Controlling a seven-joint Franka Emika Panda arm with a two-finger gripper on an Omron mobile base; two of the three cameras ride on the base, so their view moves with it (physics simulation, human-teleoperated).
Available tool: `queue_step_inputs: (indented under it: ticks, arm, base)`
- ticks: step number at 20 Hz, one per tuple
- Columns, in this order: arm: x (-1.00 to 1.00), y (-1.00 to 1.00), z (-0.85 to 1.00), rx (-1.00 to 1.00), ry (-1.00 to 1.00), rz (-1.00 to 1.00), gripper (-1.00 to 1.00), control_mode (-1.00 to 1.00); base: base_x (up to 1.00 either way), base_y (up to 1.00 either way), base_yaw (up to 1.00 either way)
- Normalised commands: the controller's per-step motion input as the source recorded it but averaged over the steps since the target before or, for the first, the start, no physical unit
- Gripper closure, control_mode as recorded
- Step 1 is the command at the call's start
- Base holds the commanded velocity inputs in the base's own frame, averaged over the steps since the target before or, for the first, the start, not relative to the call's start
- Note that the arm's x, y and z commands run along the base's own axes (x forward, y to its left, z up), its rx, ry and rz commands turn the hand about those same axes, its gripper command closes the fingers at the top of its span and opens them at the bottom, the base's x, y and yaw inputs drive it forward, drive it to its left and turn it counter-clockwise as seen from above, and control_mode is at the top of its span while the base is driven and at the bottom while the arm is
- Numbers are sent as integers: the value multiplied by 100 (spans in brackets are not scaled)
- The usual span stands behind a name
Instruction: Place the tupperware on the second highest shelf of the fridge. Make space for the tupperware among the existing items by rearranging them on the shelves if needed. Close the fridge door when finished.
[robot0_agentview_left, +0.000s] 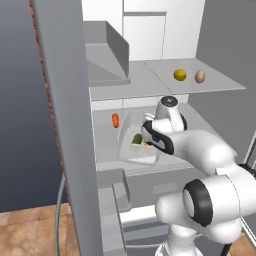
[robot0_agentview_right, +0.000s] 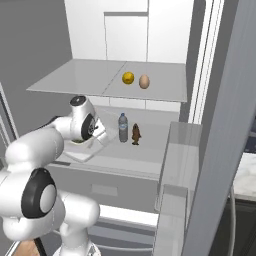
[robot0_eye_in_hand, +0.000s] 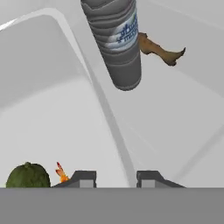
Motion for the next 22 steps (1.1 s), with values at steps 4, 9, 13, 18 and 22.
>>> queue_step_inputs:
  ticks: [4, 9, 13, 18, 22]
  arm:
    - [35, 0, -6, 0, -21, -16, 100, -100]
    - [39, 1, -3, 0, -22, -17, 100, -100]
    - [34, 19, -11, 0, -21, -19, -100, -100]
    - [18, 41, -10, -1, -15, -15, -100, -100]
    - [-3, 9, 0, 0, -15, -14, -100, -100]
  base:
    - [0, 0, 0]
    - [0, 0, 0]
    - [0, 0, 0]
    - [0, 0, 0]
    - [0, 0, 0]
